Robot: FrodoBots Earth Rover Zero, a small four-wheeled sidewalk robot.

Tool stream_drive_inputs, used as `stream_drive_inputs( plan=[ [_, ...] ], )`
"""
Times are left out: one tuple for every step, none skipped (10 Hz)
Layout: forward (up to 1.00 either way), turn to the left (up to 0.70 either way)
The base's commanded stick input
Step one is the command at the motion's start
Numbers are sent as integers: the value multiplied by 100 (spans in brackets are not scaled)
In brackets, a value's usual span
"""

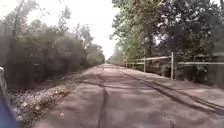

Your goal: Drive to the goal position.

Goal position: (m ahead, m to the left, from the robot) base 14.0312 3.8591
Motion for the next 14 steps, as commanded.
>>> stream_drive_inputs(
  plan=[
    [70,0],
    [70,0],
    [70,0],
    [70,0],
    [70,0],
    [70,0],
    [70,0],
    [70,0],
    [70,0],
    [70,0],
    [70,0],
    [70,0],
    [70,0],
    [70,0]
  ],
)
